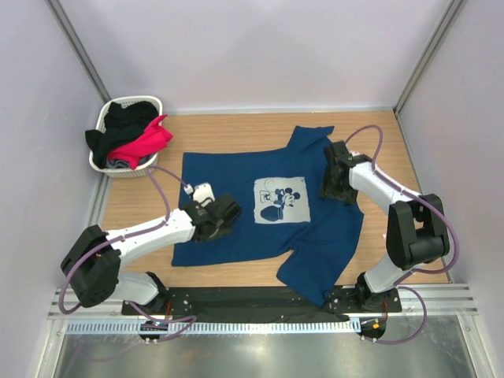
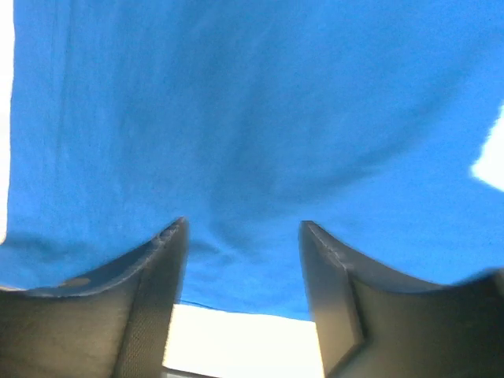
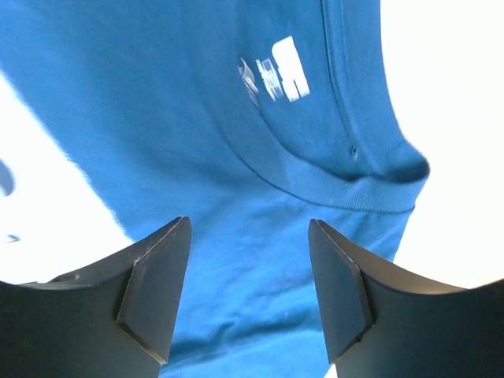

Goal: Fold and stack the t-shirts
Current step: Flatten the tshirt out

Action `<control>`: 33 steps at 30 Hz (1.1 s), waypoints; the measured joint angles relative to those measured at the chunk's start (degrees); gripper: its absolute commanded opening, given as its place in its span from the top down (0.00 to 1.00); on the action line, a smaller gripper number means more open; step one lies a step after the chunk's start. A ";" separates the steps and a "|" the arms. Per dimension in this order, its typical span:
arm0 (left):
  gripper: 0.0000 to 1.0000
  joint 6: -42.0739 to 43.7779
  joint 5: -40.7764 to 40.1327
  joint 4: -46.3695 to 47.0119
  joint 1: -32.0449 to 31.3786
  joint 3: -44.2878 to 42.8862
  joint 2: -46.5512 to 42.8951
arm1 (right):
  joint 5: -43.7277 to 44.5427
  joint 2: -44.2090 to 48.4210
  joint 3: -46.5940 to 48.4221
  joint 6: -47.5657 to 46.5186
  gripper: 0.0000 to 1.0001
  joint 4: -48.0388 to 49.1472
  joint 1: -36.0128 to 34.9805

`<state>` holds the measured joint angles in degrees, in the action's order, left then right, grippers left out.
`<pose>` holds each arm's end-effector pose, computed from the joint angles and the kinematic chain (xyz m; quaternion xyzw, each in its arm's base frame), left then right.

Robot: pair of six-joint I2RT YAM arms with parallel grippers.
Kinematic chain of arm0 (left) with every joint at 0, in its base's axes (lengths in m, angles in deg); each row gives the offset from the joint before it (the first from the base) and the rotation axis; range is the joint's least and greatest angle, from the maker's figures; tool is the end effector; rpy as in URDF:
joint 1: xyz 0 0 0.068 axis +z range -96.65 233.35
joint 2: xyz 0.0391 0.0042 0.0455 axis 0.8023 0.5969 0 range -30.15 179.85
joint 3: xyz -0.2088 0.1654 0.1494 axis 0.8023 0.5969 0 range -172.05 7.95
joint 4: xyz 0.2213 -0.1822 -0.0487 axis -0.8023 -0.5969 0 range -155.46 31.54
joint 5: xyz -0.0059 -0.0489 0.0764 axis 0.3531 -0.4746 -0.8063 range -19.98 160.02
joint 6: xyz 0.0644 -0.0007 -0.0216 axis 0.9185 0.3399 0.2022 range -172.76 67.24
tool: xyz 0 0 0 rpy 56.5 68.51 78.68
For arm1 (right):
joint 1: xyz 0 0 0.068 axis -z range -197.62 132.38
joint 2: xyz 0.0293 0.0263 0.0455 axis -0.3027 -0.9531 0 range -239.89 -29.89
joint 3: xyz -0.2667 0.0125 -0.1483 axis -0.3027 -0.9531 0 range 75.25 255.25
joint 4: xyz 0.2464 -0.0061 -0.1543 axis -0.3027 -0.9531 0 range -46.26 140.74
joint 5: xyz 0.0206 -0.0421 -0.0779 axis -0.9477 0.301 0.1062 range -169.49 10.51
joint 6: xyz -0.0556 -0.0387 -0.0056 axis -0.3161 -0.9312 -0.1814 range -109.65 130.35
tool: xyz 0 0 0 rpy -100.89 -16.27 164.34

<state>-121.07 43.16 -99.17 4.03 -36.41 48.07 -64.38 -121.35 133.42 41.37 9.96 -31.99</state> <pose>0.1845 -0.1770 0.1826 -0.1897 0.9455 0.0074 0.2645 0.3194 0.0671 0.1877 0.1602 0.9688 -0.0671 0.1770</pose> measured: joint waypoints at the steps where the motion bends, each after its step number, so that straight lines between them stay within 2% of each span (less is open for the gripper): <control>1: 0.29 1.09 -0.57 -1.11 0.33 -2.27 -0.13 | 0.07 0.00 2.71 -0.61 0.31 -1.53 0.00; 2: 0.22 2.40 -0.81 -1.95 1.05 -4.87 -0.28 | 0.20 0.00 5.77 -1.03 0.28 -2.40 0.00; 4: 0.18 5.73 -1.09 -1.97 3.28 -9.40 -0.87 | 0.31 -0.20 13.11 -2.03 0.25 -3.39 0.00; 9: 0.16 16.24 0.76 4.22 10.71 -16.28 -0.79 | 3.08 -4.76 31.04 -3.96 0.22 0.74 0.33; 14: 0.16 25.11 3.96 9.97 13.44 -26.47 7.37 | 0.24 -16.63 41.51 -3.45 0.26 7.19 2.89; 18: 0.17 27.93 6.43 12.90 13.33 -32.54 14.73 | -2.84 -29.88 49.51 -3.82 0.27 11.08 4.92; 21: 0.17 28.26 9.16 13.18 13.33 -33.42 19.04 | -5.60 -37.22 52.85 -4.83 0.31 15.17 5.44; 22: 0.17 28.26 9.81 12.96 13.33 -33.27 19.98 | -6.45 -38.62 53.22 -5.11 0.35 16.20 5.44; 26: 0.18 28.30 12.07 12.55 13.33 -31.91 22.23 | -11.76 -44.87 58.38 -6.10 0.44 18.49 5.09; 33: 0.18 28.33 13.05 12.41 13.62 -30.25 22.27 | -14.97 -50.80 68.46 -8.37 0.38 20.94 3.08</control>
<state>-92.75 56.21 -86.75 17.65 -66.66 70.34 -79.35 -172.15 201.88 33.00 30.90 -28.91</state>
